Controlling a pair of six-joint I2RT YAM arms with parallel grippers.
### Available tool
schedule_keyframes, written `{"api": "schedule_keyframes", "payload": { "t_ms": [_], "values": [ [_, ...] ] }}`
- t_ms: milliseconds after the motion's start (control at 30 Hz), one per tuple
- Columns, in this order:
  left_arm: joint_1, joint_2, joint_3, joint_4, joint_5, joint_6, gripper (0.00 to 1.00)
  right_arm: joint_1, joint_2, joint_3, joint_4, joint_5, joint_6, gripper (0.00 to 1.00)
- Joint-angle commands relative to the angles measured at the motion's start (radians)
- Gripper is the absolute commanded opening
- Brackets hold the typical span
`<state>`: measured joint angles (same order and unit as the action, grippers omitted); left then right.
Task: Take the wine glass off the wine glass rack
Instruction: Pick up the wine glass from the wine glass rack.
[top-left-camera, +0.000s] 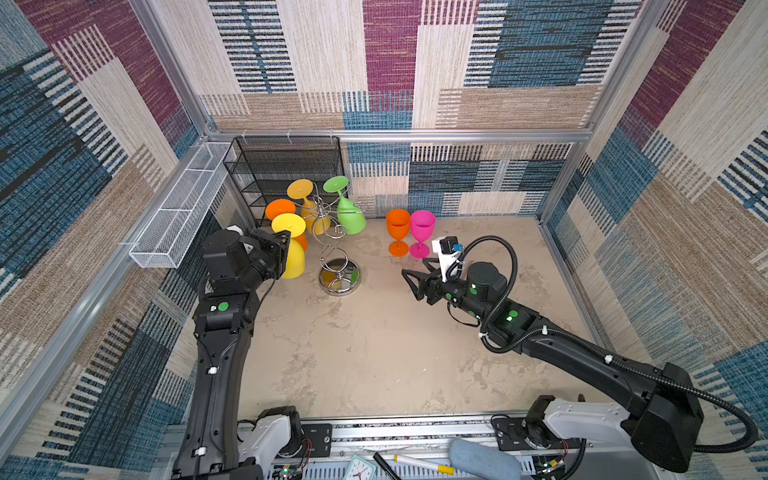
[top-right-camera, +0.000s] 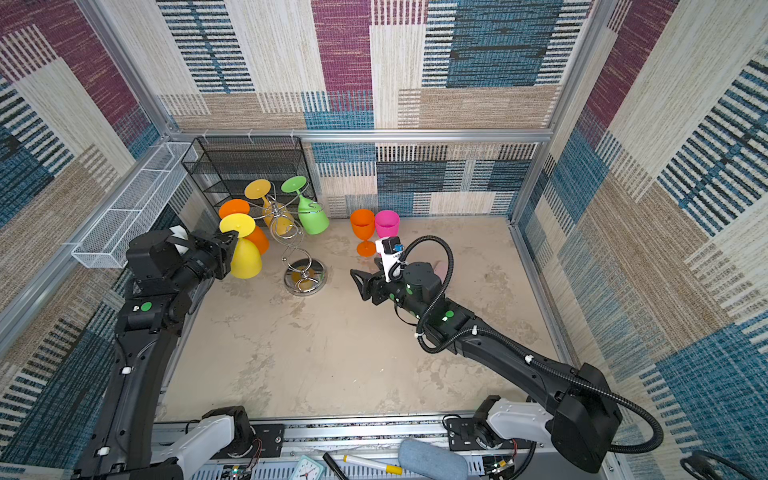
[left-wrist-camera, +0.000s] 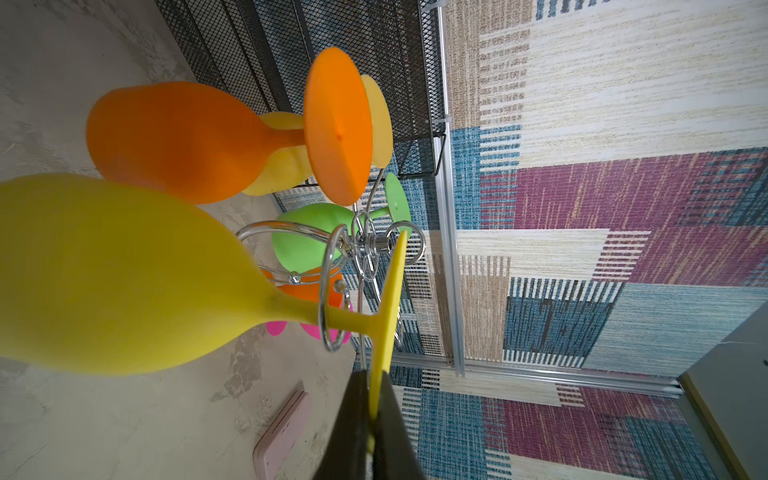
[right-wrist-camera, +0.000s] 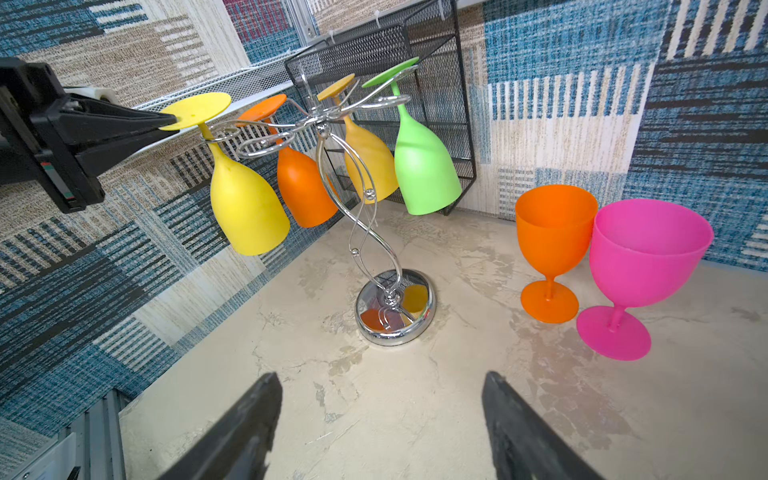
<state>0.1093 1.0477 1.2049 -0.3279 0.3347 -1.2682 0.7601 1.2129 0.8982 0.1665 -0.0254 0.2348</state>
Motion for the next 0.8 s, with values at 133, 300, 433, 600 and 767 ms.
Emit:
{"api": "schedule_keyframes", "payload": {
  "t_ms": [133, 300, 433, 600, 767],
  "values": [
    [0.001, 0.041, 0.03, 0.05, -0.007, 0.038, 0.0, 0.001, -0.005, 0.005, 0.025, 0.01, -0.004, 0.78],
    [0.001, 0.062, 0.044, 0.075, 0.007, 0.029, 0.0, 0.001, -0.003, 0.005, 0.025, 0.011, -0.005, 0.78],
    [0.001, 0.067, 0.06, 0.079, 0.013, 0.036, 0.0, 0.001, -0.002, 0.007, 0.027, 0.012, -0.006, 0.78],
    [0.001, 0.091, 0.07, 0.102, 0.042, 0.033, 0.0, 0.001, -0.002, 0.005, 0.025, 0.011, -0.008, 0.78],
    [0.0, 0.121, 0.082, 0.105, 0.078, 0.032, 0.0, 0.0, -0.008, 0.001, 0.023, 0.016, -0.009, 0.78]
  ]
}}
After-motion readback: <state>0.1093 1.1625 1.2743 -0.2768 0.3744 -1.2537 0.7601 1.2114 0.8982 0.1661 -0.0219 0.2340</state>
